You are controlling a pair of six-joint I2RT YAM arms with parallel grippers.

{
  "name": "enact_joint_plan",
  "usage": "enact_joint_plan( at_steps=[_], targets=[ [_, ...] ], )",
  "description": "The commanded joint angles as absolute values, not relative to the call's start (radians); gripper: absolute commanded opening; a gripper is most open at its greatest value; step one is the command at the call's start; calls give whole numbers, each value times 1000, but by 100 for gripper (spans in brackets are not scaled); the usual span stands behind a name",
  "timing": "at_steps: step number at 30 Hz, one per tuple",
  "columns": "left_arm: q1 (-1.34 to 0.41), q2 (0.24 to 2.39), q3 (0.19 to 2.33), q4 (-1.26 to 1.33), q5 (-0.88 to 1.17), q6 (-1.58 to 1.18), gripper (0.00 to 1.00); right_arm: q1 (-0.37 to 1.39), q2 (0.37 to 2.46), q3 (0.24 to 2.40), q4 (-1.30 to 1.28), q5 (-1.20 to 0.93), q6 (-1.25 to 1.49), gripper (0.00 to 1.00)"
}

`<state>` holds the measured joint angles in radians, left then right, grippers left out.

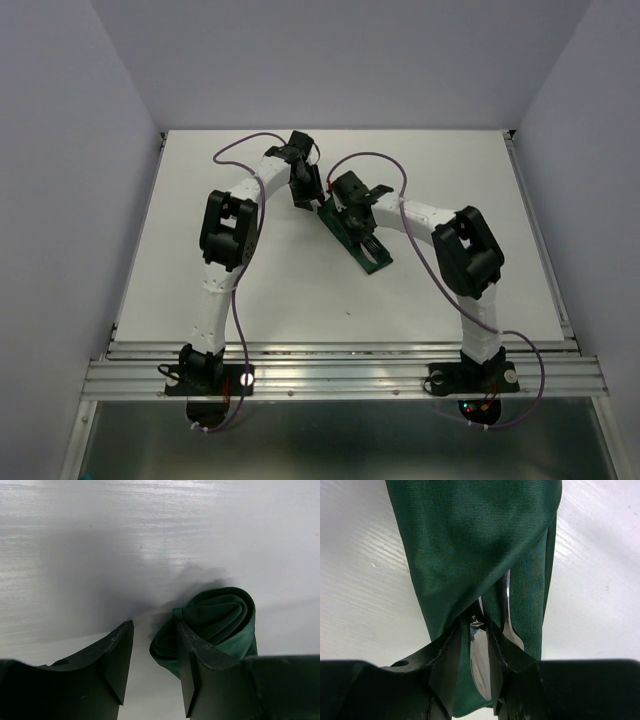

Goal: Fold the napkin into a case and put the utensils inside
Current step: Stuff the knife into the folded napkin.

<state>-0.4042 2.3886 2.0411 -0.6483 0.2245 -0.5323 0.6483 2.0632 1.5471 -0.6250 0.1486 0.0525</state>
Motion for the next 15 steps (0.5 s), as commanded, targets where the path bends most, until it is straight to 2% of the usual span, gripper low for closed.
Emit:
enact_joint_plan(
  at_steps=[1,15],
  targets=[
    [-410,2391,2026,-655,221,-525,50,646,2006,1528,-577,146,69,33],
    [-410,2387,2010,-647,221,-525,50,637,1987,1493,-534,205,80,34]
  ],
)
